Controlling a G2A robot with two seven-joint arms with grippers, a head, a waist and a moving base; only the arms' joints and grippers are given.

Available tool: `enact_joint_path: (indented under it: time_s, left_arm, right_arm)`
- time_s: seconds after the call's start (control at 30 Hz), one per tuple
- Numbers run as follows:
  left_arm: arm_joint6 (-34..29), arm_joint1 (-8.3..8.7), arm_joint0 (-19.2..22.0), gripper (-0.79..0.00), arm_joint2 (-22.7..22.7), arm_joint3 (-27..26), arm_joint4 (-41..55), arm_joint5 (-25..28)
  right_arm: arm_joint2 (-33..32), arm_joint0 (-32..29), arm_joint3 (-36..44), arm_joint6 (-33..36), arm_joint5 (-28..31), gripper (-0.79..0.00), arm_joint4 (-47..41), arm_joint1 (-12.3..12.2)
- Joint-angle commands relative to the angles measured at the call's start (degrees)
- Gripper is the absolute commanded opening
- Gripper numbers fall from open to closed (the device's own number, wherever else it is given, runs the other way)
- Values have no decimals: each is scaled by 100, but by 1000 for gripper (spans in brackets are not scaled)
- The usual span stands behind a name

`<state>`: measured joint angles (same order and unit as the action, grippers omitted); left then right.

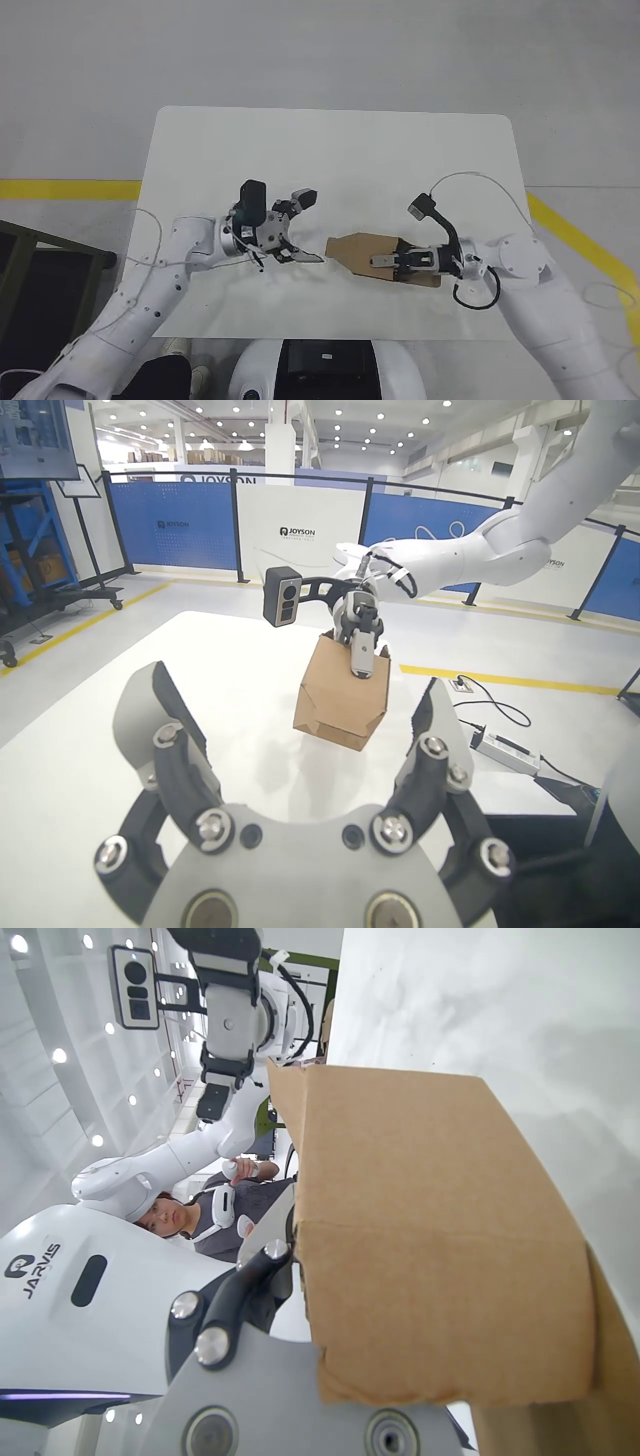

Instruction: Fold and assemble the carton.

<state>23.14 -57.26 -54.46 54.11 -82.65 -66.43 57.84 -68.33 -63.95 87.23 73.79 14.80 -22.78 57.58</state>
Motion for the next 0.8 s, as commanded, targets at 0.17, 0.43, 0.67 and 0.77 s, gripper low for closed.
enact_joint_path:
  time_s: [0.17, 0.43, 0.67, 0.77]
  left_arm:
    - [-731, -87, 206, 0, -179, 45, -35, -172]
    - [-867, -135, 208, 0, -166, 139, 25, -267]
    - [-899, -159, 157, 0, -104, 262, 245, -201]
    - [-908, -172, 151, 0, -83, 275, 299, -185]
  right_arm:
    - [89, 4, 168, 1, -42, -785, 10, 3]
    - [106, 67, 232, 13, -26, -785, -59, 0]
    - [140, 92, 297, 54, -18, -785, -132, -1]
    - [178, 108, 322, 78, -25, -785, -128, 0]
